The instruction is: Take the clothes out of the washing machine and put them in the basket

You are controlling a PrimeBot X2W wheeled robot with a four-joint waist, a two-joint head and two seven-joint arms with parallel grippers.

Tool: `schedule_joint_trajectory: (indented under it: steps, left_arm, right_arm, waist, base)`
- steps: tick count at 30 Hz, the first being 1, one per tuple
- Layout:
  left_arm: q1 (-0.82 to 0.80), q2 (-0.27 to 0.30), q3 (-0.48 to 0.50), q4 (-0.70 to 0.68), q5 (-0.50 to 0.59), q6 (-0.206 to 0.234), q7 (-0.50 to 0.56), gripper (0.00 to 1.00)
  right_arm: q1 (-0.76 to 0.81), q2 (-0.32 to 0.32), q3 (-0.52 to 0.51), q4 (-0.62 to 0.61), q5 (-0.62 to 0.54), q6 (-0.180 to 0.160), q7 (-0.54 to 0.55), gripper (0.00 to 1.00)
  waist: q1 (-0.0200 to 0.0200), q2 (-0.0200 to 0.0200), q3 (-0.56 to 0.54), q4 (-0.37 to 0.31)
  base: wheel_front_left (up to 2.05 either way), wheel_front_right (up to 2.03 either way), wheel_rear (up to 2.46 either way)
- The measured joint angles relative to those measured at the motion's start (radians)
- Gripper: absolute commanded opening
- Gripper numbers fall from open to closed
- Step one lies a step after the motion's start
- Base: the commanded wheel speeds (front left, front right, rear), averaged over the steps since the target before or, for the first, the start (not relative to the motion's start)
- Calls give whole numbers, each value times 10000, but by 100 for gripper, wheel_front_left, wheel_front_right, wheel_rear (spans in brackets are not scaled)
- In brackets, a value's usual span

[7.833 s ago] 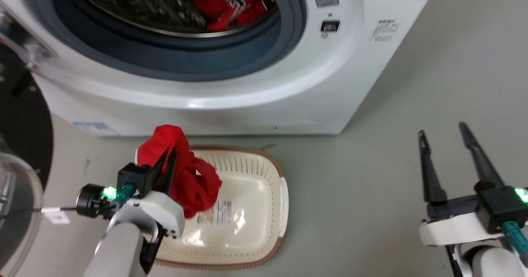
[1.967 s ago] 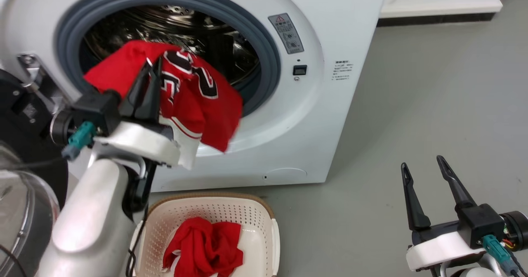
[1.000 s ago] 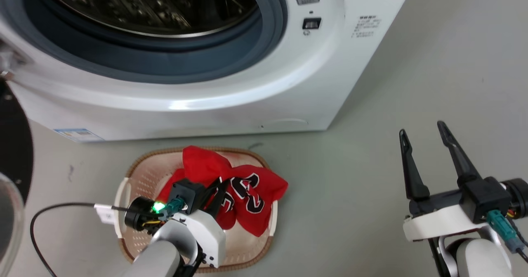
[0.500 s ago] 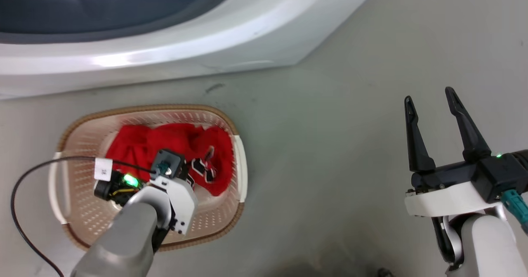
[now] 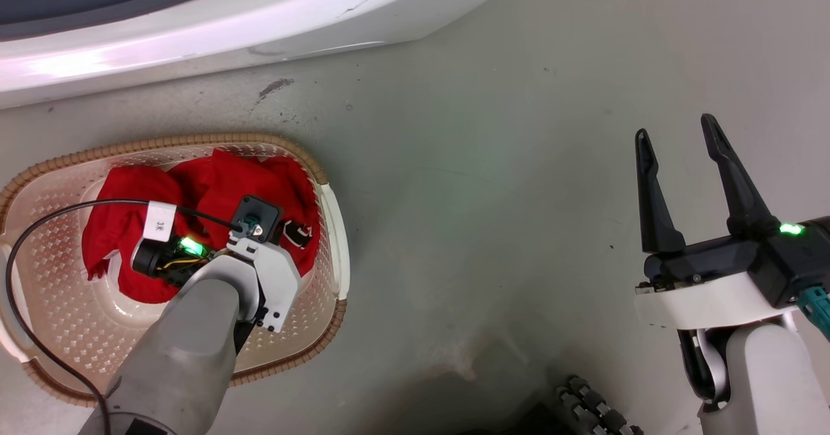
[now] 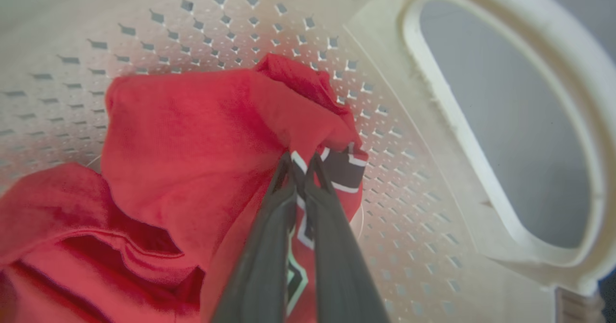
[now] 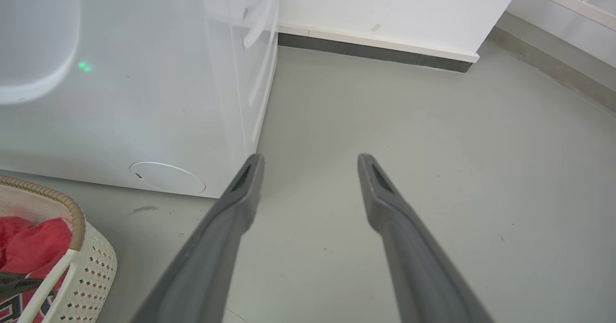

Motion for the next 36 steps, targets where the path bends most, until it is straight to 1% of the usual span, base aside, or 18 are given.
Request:
schedule_joint_trajectory:
  steps: [1,3,4,9,11,16,20,23,24,27,32,36]
  left_arm:
    - [-51,-54,-13,86,-6,-10,-50,0]
    - [-128,-121,-8,217,-40,-42,-119,57]
    - [-133,-144,-19,270,-44,-54,-153,100]
    - [-21,-299,-82,424,-121,-84,-401,100]
    - [122,-460,-104,414,-174,-134,-491,100]
    - [515,-713,6,-96,-454,-228,-593,100]
    - [1011,-692,167,-1310,-566,-259,-608,100]
    - [1462,-556,362,-2186,-598,-278,-612,100]
    - [1665,-435,514,-2767,-591,-301,-625,100]
    - [1925,-259,926,-3685,-577,-280,-623,100]
    - [2723,109,1737,-5101,-533,-59,-625,100]
    - [3579,309,2556,-6427,-495,222,-625,100]
  right_arm:
    - [-18,0,-4,2,0,0,0,100]
    - [-50,0,-17,29,-4,0,0,100]
    - [-59,0,-38,42,-21,0,0,100]
    - [-72,0,-144,115,-128,0,0,100]
    - [-62,2,-221,169,-222,0,0,100]
    - [81,4,-391,391,-560,0,0,100]
    - [292,6,-575,539,-755,0,0,100]
    - [516,10,-729,650,-895,0,0,100]
    - [714,8,-848,715,-989,0,2,100]
    - [982,4,-955,798,-1034,0,0,100]
    - [1466,8,-928,965,-1089,0,0,100]
    - [1825,8,-1009,1028,-1091,0,0,100]
  waist:
    - [0,0,9,9]
    - [0,0,-12,36]
    - [0,0,-47,56]
    - [-1,0,-419,182]
    - [-1,0,-659,264]
    - [-2,1,-1468,561]
    - [-2,0,-2341,842]
    - [-3,0,-3068,1068]
    - [-3,0,-3561,1231]
    - [-4,1,-4282,1505]
    - [-5,0,-5407,2013]
    - [-5,0,-6214,2426]
  base:
    - [0,0,0]
    - [0,0,0]
    - [0,0,0]
    - [0,0,0]
    - [0,0,0]
    - [0,0,0]
    - [0,0,0]
    - [0,0,0]
    - [0,0,0]
    - [0,0,0]
    - [0,0,0]
    - [0,0,0]
